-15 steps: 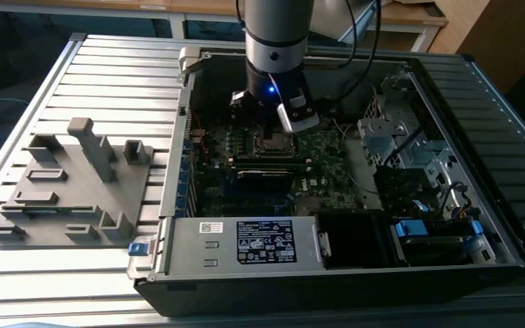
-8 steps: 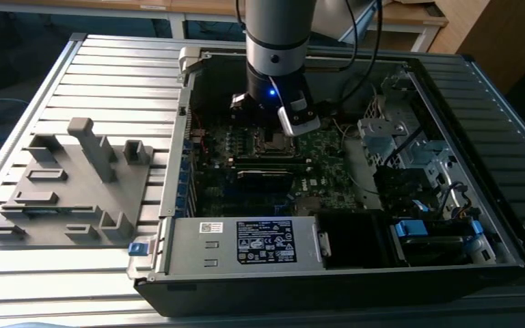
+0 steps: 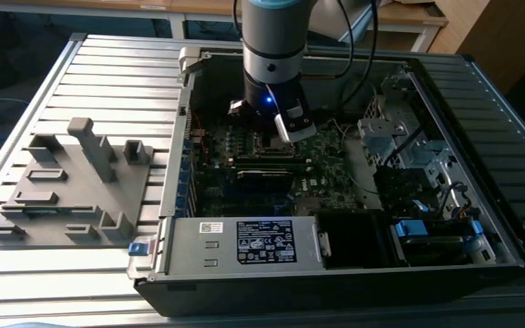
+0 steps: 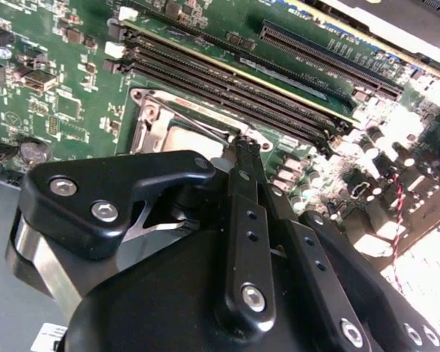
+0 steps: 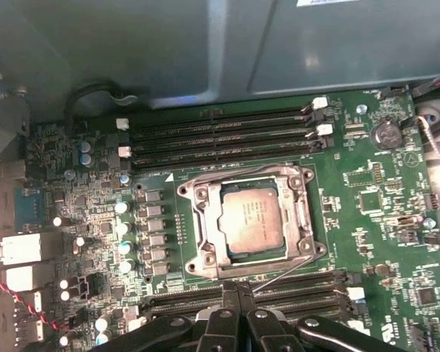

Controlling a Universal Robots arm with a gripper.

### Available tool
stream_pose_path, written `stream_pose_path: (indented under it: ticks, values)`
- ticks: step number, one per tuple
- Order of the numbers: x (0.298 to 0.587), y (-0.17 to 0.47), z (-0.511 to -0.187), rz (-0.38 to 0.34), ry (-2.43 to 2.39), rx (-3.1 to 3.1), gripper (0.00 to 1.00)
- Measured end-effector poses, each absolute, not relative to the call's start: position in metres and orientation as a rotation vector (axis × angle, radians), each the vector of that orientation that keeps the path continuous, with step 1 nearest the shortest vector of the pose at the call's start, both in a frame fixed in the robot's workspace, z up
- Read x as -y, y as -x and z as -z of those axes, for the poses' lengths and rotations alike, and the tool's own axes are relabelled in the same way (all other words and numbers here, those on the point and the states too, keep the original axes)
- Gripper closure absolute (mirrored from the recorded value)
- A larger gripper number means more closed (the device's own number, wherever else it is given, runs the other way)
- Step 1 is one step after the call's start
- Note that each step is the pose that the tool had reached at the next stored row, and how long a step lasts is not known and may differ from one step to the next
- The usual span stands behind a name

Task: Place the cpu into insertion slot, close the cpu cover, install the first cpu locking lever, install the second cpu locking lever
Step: 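Install the second cpu locking lever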

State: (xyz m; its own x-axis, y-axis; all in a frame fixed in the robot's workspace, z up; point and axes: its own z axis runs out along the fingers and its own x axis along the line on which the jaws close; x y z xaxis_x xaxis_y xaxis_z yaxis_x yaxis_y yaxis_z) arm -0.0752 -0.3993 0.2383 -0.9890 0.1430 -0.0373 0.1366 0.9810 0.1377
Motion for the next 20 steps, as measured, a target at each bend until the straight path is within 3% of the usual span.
stream_pose_path:
  ticks: [20]
  values:
    - [0.3992, 0.0754, -0.2319, -0.209, -0.218, -3.080, 0.90]
